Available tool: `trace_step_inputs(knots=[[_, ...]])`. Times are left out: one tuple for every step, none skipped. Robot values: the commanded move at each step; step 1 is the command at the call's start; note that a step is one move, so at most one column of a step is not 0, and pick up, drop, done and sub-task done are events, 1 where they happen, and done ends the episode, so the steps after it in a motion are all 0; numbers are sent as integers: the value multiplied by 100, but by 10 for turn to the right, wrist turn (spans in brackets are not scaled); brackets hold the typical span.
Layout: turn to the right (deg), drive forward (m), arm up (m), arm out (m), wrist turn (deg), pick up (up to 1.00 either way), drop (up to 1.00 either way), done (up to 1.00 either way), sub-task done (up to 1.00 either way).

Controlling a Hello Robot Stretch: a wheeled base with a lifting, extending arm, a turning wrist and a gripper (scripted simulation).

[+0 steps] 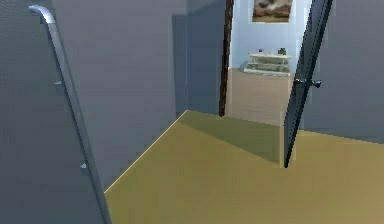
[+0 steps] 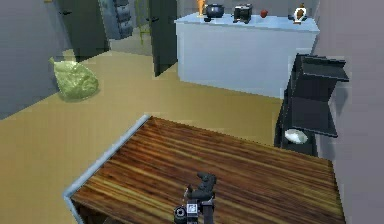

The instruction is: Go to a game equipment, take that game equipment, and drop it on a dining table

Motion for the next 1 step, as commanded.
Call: trace_step_inputs(knots=[[0, 0, 10, 0, 0, 0, 0, 0, 0]])
